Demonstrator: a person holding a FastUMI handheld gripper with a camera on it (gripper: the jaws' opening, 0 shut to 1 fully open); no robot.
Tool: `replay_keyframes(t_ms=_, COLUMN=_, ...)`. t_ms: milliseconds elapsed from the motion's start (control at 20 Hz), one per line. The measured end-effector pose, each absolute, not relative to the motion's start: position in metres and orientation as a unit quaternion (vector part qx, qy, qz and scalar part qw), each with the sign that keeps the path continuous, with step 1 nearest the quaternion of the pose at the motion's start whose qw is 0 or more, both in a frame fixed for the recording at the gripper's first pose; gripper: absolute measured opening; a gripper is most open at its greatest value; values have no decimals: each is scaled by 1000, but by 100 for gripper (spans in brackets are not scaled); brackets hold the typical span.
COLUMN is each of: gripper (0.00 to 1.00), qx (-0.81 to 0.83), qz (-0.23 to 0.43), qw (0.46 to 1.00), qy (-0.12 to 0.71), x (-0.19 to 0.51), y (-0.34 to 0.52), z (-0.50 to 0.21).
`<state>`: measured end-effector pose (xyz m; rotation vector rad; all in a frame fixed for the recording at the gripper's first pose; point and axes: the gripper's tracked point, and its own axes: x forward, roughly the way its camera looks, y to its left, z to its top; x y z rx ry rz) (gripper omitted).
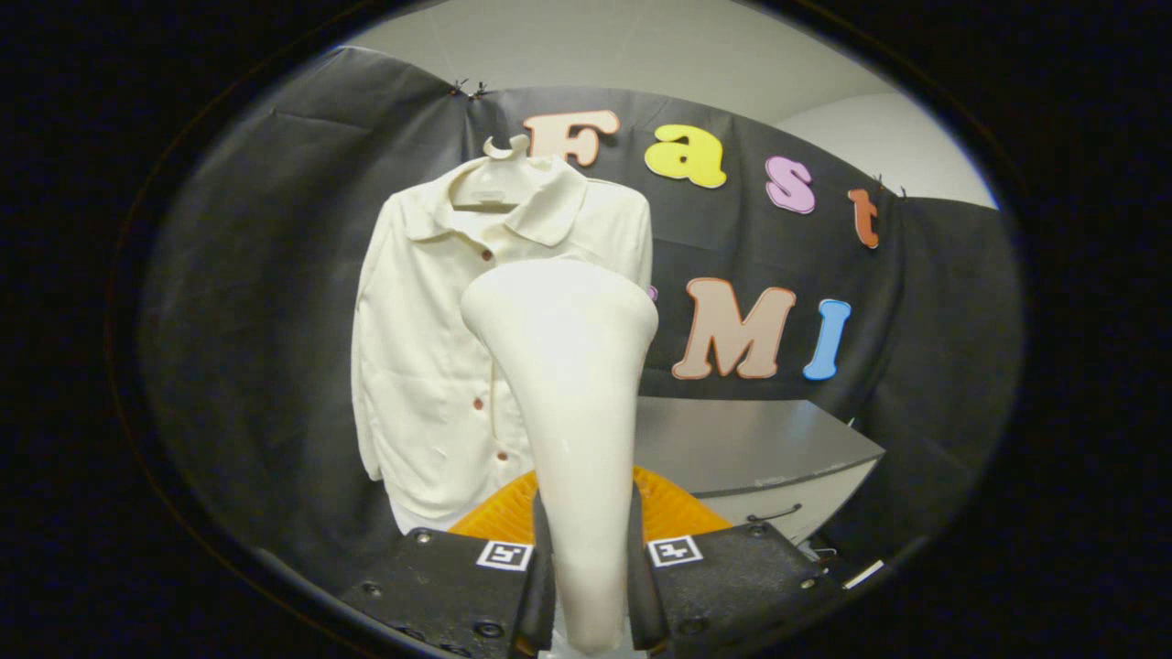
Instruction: Iron the clothes twice with a garment steamer, once on the left side and once on the right side.
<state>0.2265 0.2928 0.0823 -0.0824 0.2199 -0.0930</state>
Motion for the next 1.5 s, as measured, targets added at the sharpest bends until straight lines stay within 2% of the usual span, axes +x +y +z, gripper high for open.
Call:
replay_keyframes(t_ms=850, gripper=31, qx=-26, qz=6, qw=997, qy=68, x=370, y=473, z=136)
replay_keyframes(t_ms=1250, gripper=31, qx=-62, qz=-39, qw=995, qy=68, x=407, y=477, z=116)
replay_keyframes(t_ms=1500, gripper=31, qx=-92, qz=-39, qw=991, qy=85, x=412, y=465, z=95)
